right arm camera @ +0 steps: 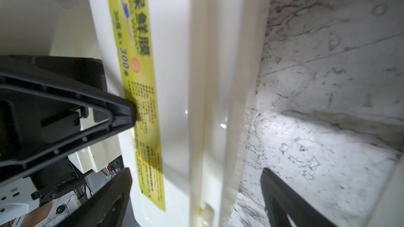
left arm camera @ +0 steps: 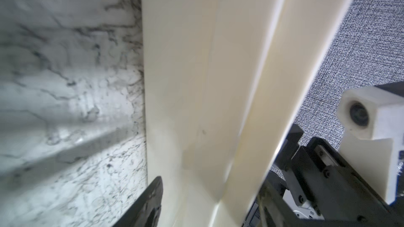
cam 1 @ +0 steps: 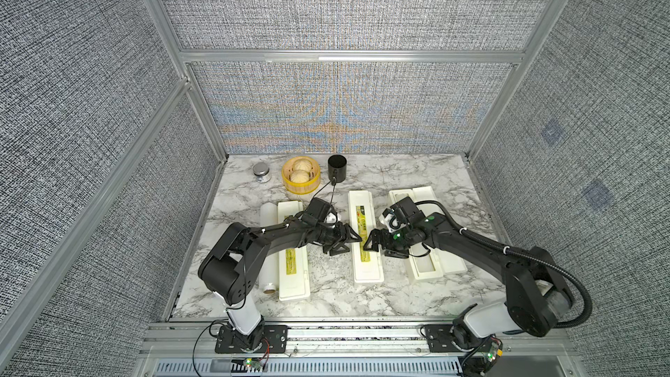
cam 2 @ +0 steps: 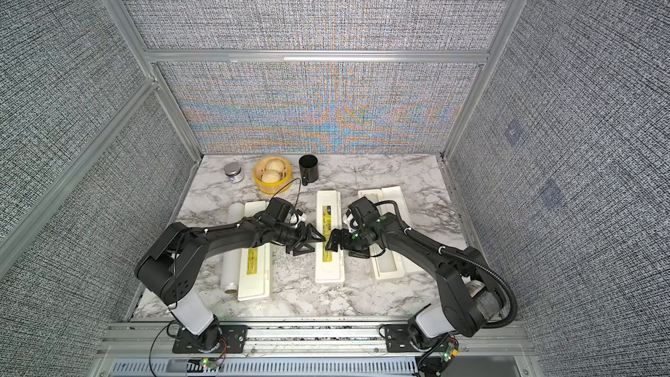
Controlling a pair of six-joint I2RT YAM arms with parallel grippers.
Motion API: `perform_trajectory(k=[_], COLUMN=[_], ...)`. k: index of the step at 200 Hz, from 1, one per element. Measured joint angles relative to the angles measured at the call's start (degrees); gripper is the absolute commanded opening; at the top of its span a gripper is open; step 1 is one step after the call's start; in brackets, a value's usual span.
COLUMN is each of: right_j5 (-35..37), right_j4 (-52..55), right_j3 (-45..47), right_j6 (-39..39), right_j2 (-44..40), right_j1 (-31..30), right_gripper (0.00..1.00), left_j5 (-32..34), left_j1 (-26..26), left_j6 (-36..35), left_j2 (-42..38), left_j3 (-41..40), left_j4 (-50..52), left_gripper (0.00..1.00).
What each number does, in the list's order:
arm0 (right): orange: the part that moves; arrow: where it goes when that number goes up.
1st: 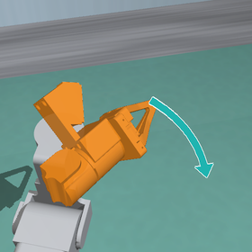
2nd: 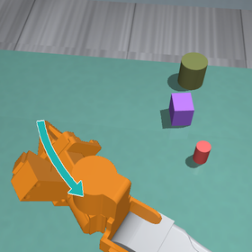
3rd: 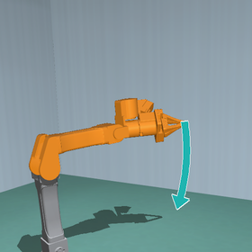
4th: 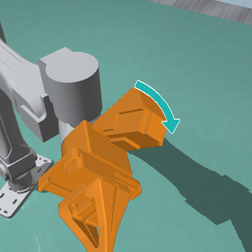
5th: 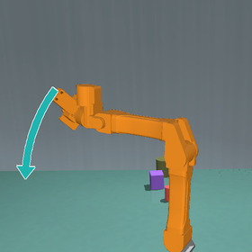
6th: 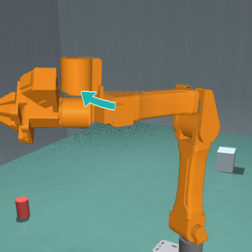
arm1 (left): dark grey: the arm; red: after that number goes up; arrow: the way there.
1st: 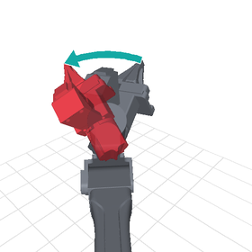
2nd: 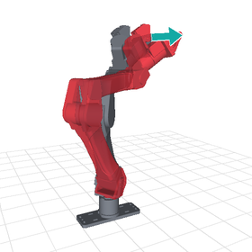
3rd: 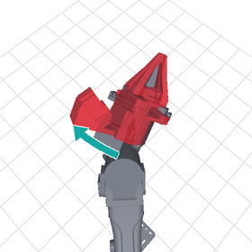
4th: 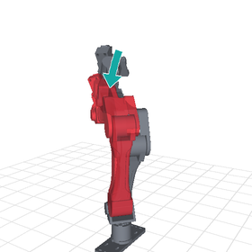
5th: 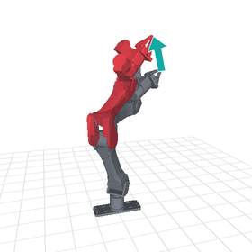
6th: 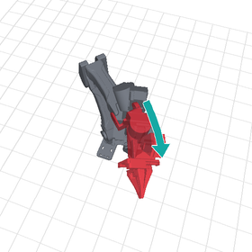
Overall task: Put plastic wrap rolls into dispensers
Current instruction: Close the lid on the plastic wrap cutting box.
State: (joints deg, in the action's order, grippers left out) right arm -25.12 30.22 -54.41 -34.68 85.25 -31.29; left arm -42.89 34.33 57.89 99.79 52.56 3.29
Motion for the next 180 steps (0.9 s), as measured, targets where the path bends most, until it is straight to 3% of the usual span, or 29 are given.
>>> perform_trajectory(k=[52, 113, 144, 180], right_j5=[0.61, -2.01, -5.40, -6.95], right_j4=[1.31, 1.03, 0.42, -0.02], right_j3=[-10.25, -21.70, -24.81, -25.79], right_j6=[3.69, 6.38, 7.17, 7.30], right_j2=[9.20, 21.51, 25.18, 26.49], right_j1=[4.57, 6.69, 7.78, 8.48], right_gripper=[0.92, 0.84, 0.75, 0.68], left_j5=[-0.59, -1.36, -2.60, -3.19], left_j1=[-4.76, -5.97, -6.51, -6.62], left_j6=[-5.55, -7.10, -7.19, -5.79], left_j2=[7.69, 18.62, 20.48, 19.54], left_j3=[12.48, 26.60, 27.89, 23.47], left_j4=[8.66, 10.51, 9.14, 4.11], left_gripper=[0.67, 0.65, 0.58, 0.57])
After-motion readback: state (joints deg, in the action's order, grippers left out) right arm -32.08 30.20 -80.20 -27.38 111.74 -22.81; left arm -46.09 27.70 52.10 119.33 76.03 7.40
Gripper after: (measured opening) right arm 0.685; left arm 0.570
